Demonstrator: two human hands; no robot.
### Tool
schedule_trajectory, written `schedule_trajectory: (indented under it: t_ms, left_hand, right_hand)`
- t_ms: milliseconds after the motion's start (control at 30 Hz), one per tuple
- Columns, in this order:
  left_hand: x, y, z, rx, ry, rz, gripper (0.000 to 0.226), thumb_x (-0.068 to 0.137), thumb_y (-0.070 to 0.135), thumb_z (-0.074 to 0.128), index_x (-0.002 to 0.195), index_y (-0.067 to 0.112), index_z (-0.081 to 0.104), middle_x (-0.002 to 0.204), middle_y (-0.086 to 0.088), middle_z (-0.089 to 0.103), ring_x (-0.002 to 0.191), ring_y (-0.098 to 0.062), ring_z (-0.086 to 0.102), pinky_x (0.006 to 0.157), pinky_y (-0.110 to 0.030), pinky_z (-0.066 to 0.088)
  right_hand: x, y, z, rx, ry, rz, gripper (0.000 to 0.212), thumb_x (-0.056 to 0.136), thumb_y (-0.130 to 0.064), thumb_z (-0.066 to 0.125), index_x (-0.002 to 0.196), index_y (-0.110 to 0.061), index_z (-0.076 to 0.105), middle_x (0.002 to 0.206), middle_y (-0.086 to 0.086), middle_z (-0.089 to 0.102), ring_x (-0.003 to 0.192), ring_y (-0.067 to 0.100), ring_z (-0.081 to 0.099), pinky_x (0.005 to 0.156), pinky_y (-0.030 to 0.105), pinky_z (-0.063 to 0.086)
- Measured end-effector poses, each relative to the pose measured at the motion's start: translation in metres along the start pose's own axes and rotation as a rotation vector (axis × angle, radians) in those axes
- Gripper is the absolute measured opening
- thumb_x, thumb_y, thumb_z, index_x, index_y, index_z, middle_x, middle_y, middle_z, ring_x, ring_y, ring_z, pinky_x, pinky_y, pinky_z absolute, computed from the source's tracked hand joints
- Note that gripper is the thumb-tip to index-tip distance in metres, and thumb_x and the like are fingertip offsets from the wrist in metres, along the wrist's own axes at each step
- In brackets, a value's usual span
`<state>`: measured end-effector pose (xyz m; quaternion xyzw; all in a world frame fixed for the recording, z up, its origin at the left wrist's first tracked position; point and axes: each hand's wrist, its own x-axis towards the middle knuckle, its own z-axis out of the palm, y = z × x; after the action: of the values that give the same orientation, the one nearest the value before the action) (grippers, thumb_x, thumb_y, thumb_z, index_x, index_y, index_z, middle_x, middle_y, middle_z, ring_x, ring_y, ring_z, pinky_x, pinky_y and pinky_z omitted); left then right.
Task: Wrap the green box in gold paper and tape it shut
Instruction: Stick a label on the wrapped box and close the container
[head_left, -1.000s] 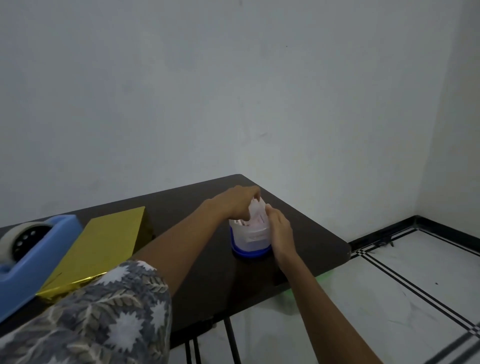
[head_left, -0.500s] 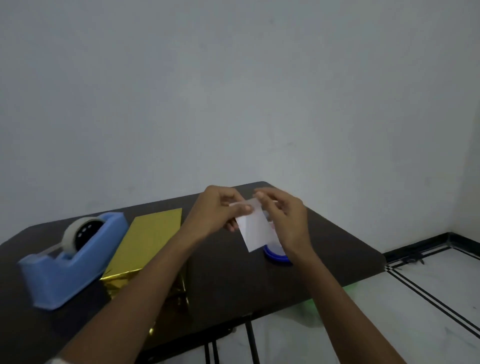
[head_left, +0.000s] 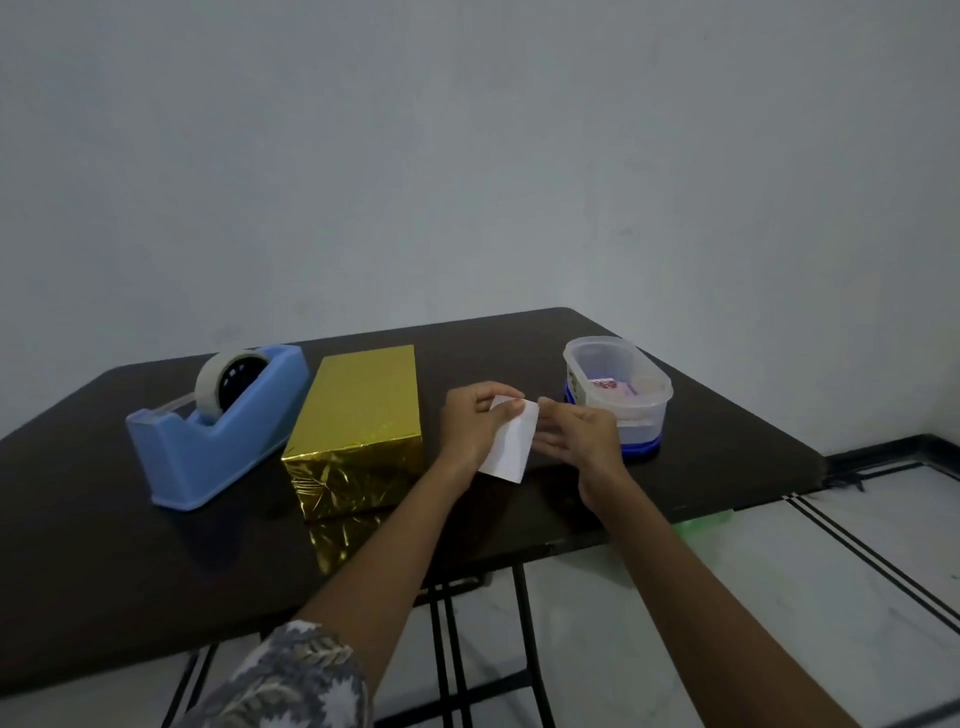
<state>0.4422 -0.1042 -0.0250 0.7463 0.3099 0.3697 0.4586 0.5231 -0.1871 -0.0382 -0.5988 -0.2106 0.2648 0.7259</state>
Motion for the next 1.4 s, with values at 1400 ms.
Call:
schedule_trajectory:
  t_ms: [1400]
  left_hand:
    - [-0.012, -0.005, -0.005, 0.092, 0.000, 0.163, 0.013, 0.088, 0.017, 0.064, 0.097, 0.011, 0.070, 0.104, -0.006, 0.067, 0.087, -0.013, 0.055, 0.065, -0.015, 0.042]
  right_hand:
    - [-0.013, 0.000, 0.000, -0.167, -0.052, -0.208, 0.021, 0.091, -0.003, 0.055, 0.075, -0.011, 0.066, 0.075, 0.002, 0.069, 0.062, 0.008, 0.070, 0.055, 0.016, 0.054]
